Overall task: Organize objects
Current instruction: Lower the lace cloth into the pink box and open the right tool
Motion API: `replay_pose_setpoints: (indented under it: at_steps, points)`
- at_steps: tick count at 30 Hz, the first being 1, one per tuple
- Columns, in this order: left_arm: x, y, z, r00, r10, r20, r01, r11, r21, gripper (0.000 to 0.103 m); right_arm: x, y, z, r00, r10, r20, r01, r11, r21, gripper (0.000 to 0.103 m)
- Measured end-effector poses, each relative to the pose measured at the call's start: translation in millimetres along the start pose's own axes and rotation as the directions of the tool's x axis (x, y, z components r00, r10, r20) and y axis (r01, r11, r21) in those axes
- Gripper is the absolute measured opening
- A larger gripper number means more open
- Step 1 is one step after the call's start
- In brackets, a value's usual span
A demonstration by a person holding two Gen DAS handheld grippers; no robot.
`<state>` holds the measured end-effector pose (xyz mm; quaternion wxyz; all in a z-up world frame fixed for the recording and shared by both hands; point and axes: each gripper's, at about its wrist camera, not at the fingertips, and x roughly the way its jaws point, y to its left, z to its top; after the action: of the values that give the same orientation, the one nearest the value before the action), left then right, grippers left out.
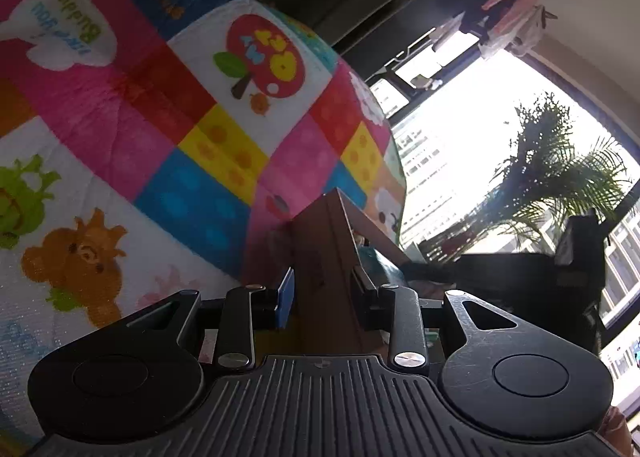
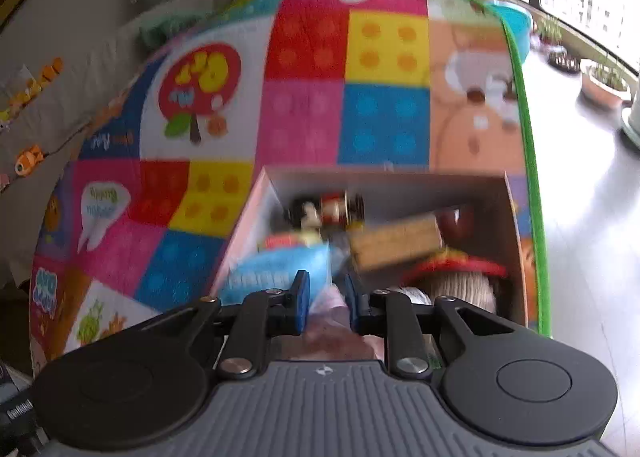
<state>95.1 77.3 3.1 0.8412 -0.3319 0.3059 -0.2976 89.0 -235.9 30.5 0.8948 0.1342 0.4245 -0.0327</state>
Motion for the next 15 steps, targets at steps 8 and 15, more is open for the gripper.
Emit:
replay_pose_setpoints:
  at_steps: [8,15]
  points:
    - [-4,-7,1,1.000,-0.019,-0.011,0.019,0.999,0.026,0.034,-56,0,-15,0.997,-0.030,0.067,0.037,0.994,-0.106,0.045]
    - [-2,-10,-4,0.999,-0.020,-0.028,0.021,0.999,0.039,0.034,-16,-9,-16,0.998,0.001,-0.062,-0.002,1.000,-0.015,0.011]
